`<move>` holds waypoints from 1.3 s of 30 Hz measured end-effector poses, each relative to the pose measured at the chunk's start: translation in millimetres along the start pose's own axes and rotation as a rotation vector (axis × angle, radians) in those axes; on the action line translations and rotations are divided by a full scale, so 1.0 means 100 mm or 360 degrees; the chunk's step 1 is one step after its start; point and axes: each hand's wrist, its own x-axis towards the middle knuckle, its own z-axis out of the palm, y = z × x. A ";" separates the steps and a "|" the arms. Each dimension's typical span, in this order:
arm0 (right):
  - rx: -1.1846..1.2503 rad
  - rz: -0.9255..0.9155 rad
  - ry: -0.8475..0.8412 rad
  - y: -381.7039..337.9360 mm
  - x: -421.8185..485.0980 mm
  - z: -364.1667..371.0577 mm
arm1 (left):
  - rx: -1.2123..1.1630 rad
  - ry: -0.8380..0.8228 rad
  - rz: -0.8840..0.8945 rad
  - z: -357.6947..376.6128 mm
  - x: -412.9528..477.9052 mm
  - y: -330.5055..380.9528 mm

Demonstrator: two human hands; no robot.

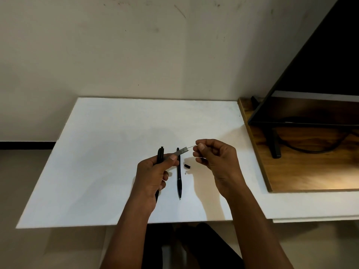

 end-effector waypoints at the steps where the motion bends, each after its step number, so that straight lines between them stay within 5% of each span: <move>1: 0.0003 0.0013 0.0005 -0.01 0.00 -0.01 | -0.0016 -0.0001 -0.0020 0.00 0.00 0.00; 14: 0.0901 0.0369 0.0154 -0.19 -0.01 -0.20 | -0.0161 -0.0013 -0.0117 0.01 0.03 -0.03; 24: 0.0246 0.0458 -0.0078 -0.14 -0.05 -0.16 | -0.0137 -0.0099 -0.0104 0.10 0.03 -0.06; 39: 0.0058 0.0648 -0.0017 -0.17 -0.05 -0.42 | 0.0162 -0.0155 -0.0023 0.14 0.08 -0.15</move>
